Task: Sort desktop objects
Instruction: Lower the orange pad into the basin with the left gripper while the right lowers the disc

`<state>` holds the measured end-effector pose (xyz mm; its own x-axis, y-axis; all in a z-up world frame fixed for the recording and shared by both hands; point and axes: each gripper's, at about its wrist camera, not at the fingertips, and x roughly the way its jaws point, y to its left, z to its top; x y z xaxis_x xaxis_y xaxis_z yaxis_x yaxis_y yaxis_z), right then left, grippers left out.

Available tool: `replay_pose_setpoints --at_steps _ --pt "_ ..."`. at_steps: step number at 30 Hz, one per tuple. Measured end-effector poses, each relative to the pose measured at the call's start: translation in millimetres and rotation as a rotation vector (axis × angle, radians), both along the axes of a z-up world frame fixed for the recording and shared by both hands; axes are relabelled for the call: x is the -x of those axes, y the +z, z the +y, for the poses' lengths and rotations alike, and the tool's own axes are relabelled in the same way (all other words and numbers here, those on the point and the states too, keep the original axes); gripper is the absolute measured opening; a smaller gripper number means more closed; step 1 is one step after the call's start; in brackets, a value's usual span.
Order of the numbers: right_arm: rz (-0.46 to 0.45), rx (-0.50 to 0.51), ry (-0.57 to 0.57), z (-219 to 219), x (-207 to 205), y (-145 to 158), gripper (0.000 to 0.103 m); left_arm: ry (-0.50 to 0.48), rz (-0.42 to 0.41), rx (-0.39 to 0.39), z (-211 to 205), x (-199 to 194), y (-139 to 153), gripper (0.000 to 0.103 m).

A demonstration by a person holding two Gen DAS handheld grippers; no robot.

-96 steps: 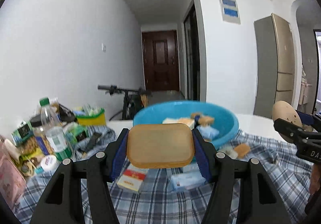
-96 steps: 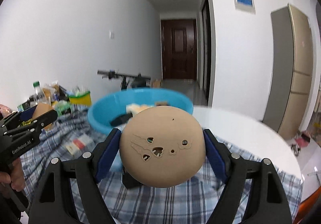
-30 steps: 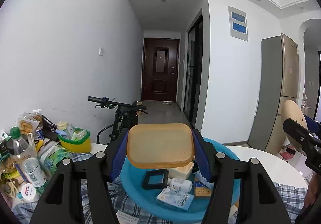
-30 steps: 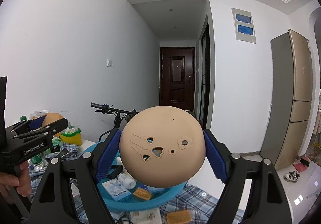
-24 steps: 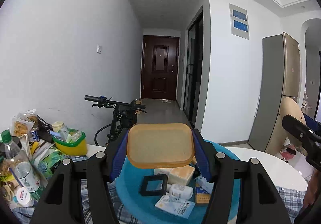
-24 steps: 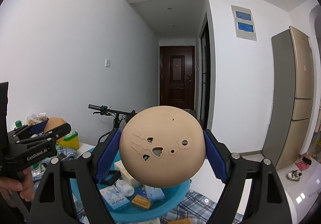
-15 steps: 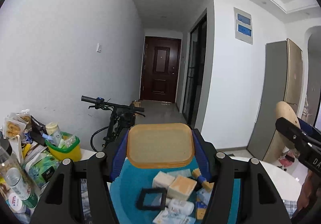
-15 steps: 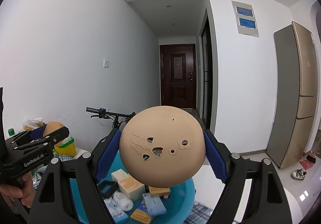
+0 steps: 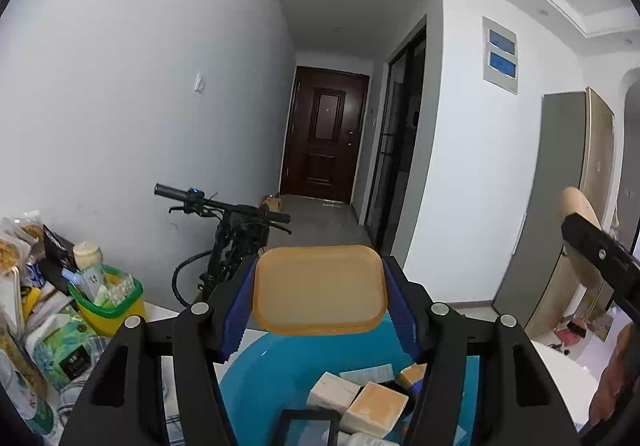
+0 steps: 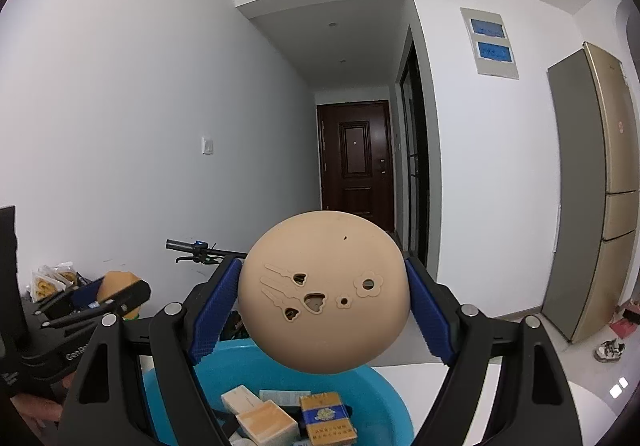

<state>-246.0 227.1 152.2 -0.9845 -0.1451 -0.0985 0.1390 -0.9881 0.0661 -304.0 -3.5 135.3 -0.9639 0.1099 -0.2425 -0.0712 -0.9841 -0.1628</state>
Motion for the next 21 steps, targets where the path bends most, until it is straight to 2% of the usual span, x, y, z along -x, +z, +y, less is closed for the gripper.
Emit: replay_pose_setpoints --at_steps 3,6,9,15,21 --pt "-0.005 0.018 -0.004 -0.4 4.4 -5.4 0.080 -0.006 0.004 -0.009 -2.0 8.9 0.3 0.063" --pt "-0.008 0.022 -0.010 2.4 7.6 -10.3 0.080 -0.028 0.014 0.027 -2.2 9.3 0.3 0.063" --pt "-0.019 0.022 -0.010 6.9 10.9 -13.1 0.080 -0.003 0.039 0.043 -7.1 3.8 -1.5 0.063" --pt "-0.037 0.051 -0.024 16.7 15.5 -13.3 0.080 -0.031 0.018 0.032 -5.8 5.1 -2.0 0.063" --pt "-0.030 0.027 -0.005 11.0 12.3 -12.8 0.080 -0.045 -0.001 0.047 3.4 6.4 -3.9 0.063"
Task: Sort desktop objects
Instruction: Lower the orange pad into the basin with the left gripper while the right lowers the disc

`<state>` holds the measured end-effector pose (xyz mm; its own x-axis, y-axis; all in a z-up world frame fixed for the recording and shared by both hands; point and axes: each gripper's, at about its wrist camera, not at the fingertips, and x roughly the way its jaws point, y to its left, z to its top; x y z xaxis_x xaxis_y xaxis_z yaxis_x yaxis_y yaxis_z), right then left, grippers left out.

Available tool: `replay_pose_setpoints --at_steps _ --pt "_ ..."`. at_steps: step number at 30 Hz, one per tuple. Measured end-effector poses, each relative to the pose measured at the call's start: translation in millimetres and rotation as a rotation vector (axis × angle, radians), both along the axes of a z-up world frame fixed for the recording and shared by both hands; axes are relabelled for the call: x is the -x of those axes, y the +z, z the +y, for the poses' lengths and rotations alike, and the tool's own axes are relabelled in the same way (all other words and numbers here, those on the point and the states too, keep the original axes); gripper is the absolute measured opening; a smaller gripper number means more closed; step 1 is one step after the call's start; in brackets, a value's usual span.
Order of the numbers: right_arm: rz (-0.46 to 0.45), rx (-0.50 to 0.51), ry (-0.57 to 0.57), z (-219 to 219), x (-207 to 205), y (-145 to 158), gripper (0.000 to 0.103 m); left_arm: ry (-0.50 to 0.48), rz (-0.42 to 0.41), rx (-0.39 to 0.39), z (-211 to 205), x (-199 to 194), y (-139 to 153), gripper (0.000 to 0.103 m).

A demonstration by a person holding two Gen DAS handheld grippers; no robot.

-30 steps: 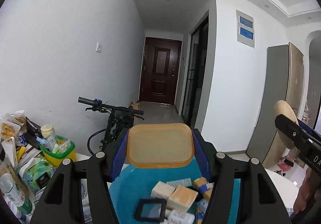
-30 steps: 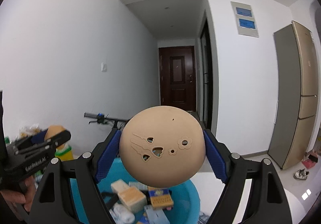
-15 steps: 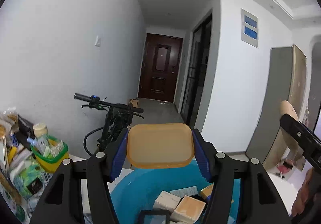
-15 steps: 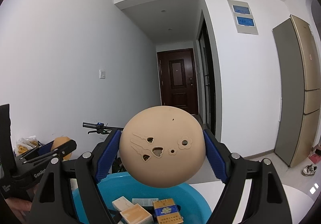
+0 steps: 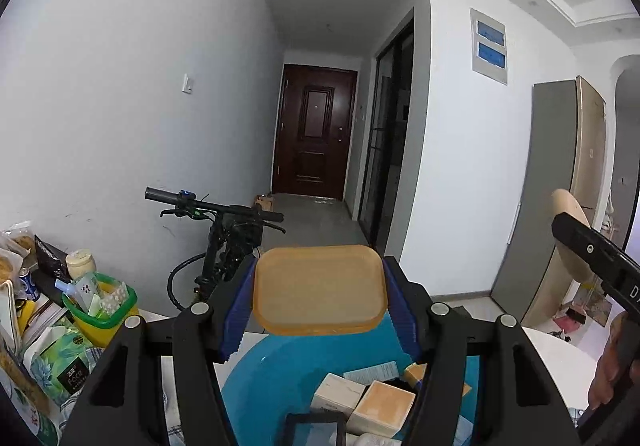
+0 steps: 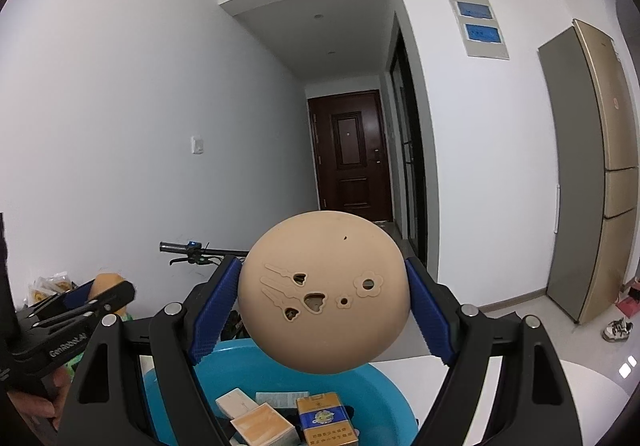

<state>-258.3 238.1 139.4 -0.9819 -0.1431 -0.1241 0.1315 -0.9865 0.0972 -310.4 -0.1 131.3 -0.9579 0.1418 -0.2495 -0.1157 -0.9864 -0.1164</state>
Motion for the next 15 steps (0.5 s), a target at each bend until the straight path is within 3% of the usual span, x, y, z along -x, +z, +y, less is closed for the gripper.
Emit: replay_pose_setpoints --at_steps 15 --pt "-0.046 -0.006 0.046 -3.2 8.4 -3.8 0.080 -0.023 -0.103 0.021 9.0 10.4 -6.9 0.063"
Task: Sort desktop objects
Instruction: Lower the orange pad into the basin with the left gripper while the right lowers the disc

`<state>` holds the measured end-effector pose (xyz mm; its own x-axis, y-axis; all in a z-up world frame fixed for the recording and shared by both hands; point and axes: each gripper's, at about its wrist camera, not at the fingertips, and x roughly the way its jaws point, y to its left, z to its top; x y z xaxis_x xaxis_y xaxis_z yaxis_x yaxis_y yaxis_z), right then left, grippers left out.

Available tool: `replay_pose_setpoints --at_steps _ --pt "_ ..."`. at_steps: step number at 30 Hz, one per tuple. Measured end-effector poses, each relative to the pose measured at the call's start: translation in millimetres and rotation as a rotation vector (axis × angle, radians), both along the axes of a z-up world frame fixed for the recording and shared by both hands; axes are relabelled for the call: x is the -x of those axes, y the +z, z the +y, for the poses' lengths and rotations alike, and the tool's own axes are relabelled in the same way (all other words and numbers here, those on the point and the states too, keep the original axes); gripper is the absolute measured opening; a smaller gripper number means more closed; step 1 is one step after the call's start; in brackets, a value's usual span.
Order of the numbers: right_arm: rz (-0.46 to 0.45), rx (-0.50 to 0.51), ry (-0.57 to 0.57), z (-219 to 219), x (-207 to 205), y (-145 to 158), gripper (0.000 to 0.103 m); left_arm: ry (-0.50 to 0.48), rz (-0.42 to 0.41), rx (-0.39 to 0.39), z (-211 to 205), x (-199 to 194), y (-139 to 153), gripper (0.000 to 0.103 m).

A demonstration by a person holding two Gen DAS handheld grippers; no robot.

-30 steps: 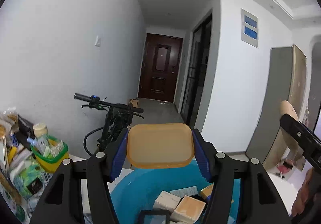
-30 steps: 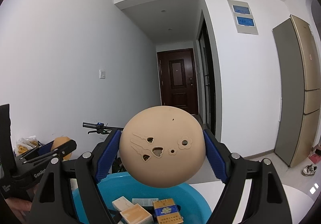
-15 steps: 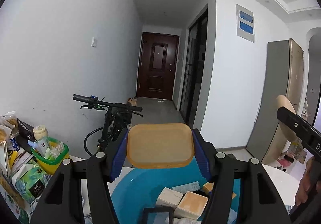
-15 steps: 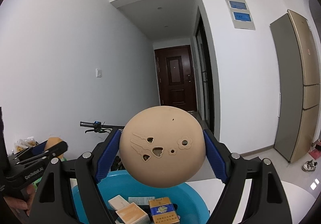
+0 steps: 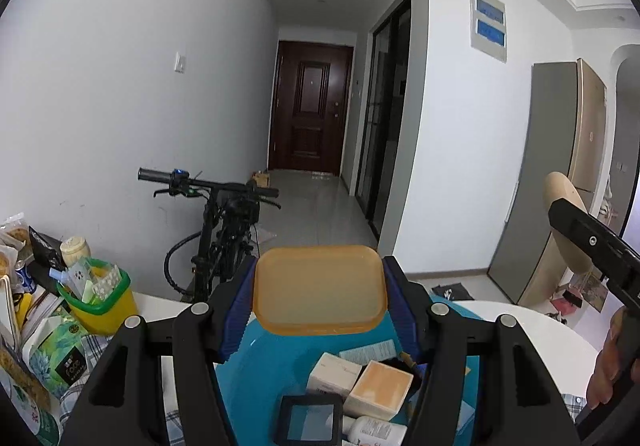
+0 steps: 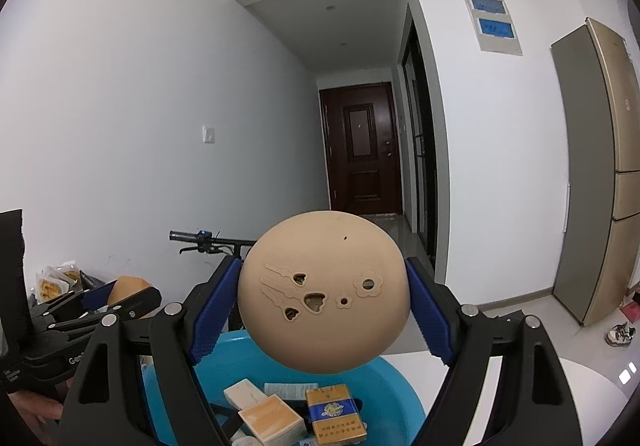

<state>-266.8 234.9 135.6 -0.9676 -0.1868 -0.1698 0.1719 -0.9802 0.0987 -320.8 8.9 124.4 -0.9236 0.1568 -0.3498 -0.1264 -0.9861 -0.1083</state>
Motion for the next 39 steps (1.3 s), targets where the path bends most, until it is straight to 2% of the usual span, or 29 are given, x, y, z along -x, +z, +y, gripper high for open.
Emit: replay_pose_setpoints --at_steps 6,12,23,30,36,39 --pt "-0.065 -0.022 0.017 -2.9 9.0 -3.6 0.080 0.015 -0.093 0.021 0.7 10.9 -6.6 0.063" --pt "-0.180 -0.029 0.039 -3.7 21.6 -11.7 0.080 0.010 -0.149 0.054 6.3 16.7 -14.4 0.063" --pt "-0.364 -0.103 0.071 -15.0 46.0 -36.4 0.080 -0.025 -0.301 0.051 9.5 37.8 -39.1 0.063" --pt "-0.397 -0.121 0.080 -20.1 50.4 -46.9 0.080 -0.054 -0.408 0.112 24.9 50.1 -62.1 0.063" --pt "-0.435 -0.140 0.086 -20.2 55.2 -54.2 0.080 -0.067 -0.500 0.116 28.1 63.2 -84.8 0.063" --pt "-0.449 -0.143 0.086 -17.8 57.4 -57.5 0.080 -0.095 -0.571 0.118 30.9 71.1 -99.3 0.063"
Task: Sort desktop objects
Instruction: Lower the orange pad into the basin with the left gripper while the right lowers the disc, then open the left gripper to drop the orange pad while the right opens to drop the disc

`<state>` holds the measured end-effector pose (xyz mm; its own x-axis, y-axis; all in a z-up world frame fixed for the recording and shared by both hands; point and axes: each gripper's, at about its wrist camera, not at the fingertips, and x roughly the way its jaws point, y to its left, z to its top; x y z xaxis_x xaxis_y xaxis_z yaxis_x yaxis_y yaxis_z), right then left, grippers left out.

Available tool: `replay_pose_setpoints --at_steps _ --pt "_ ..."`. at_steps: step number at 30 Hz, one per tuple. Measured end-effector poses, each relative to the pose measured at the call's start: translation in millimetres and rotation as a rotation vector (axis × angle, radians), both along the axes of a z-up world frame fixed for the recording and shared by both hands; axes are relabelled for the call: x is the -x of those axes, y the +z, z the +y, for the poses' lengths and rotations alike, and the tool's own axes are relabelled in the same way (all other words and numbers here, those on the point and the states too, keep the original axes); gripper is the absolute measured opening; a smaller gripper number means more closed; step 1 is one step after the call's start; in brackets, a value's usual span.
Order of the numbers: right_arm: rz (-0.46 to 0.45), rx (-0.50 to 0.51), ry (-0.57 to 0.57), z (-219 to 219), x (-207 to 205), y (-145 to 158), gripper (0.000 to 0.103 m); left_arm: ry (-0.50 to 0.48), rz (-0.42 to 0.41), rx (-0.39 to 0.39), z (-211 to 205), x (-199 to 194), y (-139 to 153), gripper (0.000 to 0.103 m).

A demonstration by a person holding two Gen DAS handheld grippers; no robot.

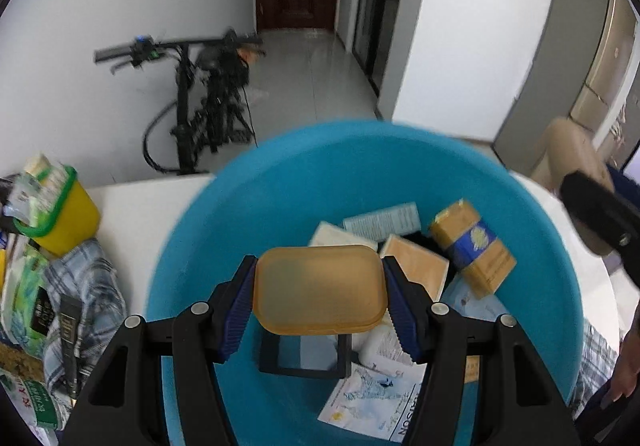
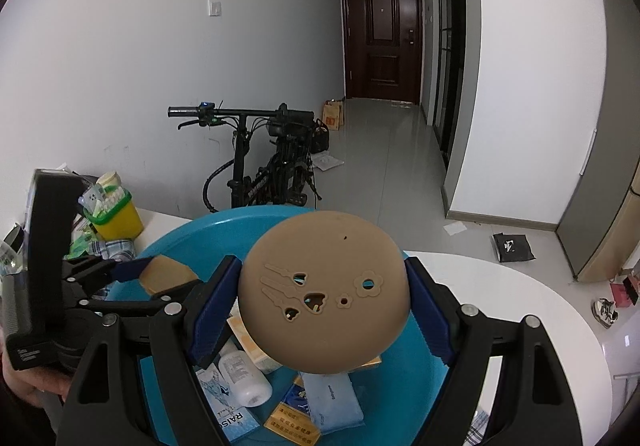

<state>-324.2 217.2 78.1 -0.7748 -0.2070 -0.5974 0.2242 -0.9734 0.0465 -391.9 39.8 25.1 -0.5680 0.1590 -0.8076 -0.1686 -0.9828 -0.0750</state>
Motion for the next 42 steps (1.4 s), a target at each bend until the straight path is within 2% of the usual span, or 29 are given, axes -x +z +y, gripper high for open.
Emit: replay_pose_setpoints --at_steps 3,7,12,18,20,21,22,28,31,34,39,42 --pt "-0.014 -0.005 -0.002 2.2 1.9 -2.8 0.080 0.009 -0.064 0.027 4.0 6.9 -15.7 0.063" --pt "-0.023 -0.010 0.000 3.2 2.9 -4.5 0.080 0.015 -0.117 0.021 2.8 13.3 -29.7 0.063" --pt "-0.028 -0.015 0.004 2.3 2.3 -5.8 0.080 0.025 -0.138 0.002 -1.8 14.9 -32.8 0.063" --pt "-0.038 -0.026 0.010 -1.1 4.6 -8.7 0.080 0.009 -0.135 0.020 2.8 13.5 -32.7 0.064" --pt "-0.040 -0.028 0.013 -2.3 5.4 -8.9 0.080 0.003 -0.120 0.026 4.2 11.9 -30.4 0.068" --pt "-0.040 -0.028 0.014 -2.6 5.9 -9.1 0.080 0.007 -0.111 0.028 4.4 11.1 -28.6 0.079" --pt "-0.041 -0.029 0.013 -3.0 6.7 -9.3 0.080 0.013 -0.094 0.030 4.2 9.9 -25.6 0.086" --pt "-0.040 -0.024 0.004 -2.1 9.1 -8.5 0.080 0.051 -0.015 0.048 -1.3 3.7 -7.3 0.086" --pt "-0.043 -0.022 0.003 -1.3 10.6 -8.9 0.080 0.064 0.028 0.018 -6.3 -0.2 4.1 0.086" --pt "-0.054 -0.023 0.003 -2.4 13.0 -11.9 0.080 0.087 0.114 0.000 -10.7 -10.1 19.8 0.086" --pt "-0.099 -0.022 0.011 -3.3 18.7 -22.8 0.080 0.111 0.296 0.038 -11.0 -29.4 44.5 0.087" --pt "-0.126 -0.028 0.014 -4.4 22.9 -30.2 0.080 0.106 0.372 0.032 -13.4 -35.5 55.0 0.088"
